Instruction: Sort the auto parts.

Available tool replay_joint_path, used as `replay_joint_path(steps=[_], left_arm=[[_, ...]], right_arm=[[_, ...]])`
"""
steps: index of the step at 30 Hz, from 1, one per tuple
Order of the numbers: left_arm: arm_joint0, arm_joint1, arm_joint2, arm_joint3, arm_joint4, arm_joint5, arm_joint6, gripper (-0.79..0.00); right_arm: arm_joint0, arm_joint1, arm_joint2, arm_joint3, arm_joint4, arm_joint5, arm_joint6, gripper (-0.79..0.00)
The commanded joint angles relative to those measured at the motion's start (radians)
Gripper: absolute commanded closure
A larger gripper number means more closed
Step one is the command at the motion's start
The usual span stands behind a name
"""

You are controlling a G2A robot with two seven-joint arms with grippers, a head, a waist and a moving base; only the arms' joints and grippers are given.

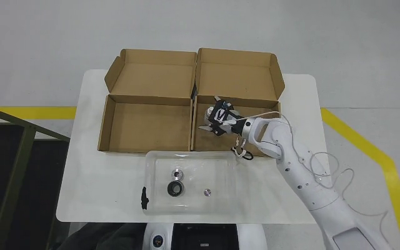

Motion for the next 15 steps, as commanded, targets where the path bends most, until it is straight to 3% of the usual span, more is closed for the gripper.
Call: replay_joint_path(steps=[1,15], left_arm=[[0.0,0.0,0.0,0.0,0.0,0.0,0.0,-0.785],[0.0,0.0,0.0,0.0,0.0,0.0,0.0,-0.785]], right_arm=[[-0.015,0.008,0.024,-0.042,-0.007,-0.018,0.013,-0.785],[-0.121,0.052,0.15,-0.335,0.095,-0.18,0.203,-0.785]])
